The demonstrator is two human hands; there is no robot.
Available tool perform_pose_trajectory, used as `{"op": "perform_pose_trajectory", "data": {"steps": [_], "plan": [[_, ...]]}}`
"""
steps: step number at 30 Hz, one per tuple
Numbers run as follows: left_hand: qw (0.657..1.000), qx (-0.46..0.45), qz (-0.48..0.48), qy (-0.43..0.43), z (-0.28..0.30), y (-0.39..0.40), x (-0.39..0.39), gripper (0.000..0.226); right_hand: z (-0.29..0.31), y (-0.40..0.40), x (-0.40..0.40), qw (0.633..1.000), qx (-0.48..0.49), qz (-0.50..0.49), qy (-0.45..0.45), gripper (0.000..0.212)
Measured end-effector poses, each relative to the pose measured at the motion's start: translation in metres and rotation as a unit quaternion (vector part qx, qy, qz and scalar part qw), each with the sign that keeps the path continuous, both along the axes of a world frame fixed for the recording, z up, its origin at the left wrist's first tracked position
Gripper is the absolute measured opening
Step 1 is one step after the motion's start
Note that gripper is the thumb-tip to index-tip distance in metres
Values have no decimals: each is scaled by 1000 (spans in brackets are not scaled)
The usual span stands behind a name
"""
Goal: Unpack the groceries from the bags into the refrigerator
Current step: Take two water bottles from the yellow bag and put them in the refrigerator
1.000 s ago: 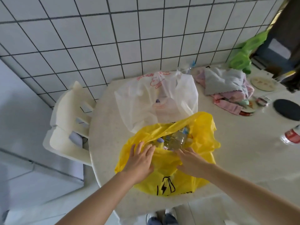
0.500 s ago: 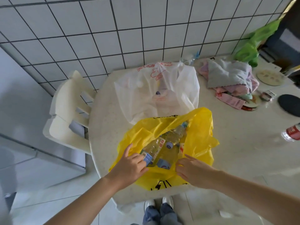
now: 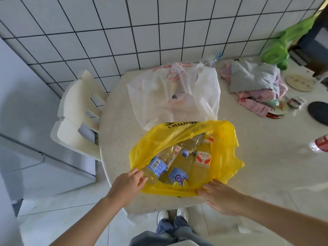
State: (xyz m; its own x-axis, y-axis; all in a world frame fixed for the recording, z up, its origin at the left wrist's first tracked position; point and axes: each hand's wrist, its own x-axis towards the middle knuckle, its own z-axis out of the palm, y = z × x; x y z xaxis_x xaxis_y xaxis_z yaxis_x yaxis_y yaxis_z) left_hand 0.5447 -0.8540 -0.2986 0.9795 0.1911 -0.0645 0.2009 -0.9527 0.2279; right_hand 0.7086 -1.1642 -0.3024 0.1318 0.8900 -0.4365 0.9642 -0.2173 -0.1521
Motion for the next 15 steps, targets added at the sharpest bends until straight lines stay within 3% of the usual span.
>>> {"op": "perform_pose_trajectory", "data": {"steps": [3, 6, 9, 12, 15], "plan": [[993, -40, 86, 73, 3, -1, 8, 32, -9, -12, 4, 1000, 15, 4, -14, 38], [987, -34, 131, 85, 5, 6, 18, 34, -14, -31, 2, 1000, 8, -8, -19, 33], [986, -11, 135, 98, 7, 15, 28, 48, -14, -39, 2, 998, 24, 13, -50, 38], [987, 4, 124, 105, 11, 16, 40, 56, -6, -23, 7, 999, -37, 33, -5, 38], [989, 29, 120, 82, 12, 18, 53, 57, 8, 5, 29, 999, -10, -41, -28, 29]]}}
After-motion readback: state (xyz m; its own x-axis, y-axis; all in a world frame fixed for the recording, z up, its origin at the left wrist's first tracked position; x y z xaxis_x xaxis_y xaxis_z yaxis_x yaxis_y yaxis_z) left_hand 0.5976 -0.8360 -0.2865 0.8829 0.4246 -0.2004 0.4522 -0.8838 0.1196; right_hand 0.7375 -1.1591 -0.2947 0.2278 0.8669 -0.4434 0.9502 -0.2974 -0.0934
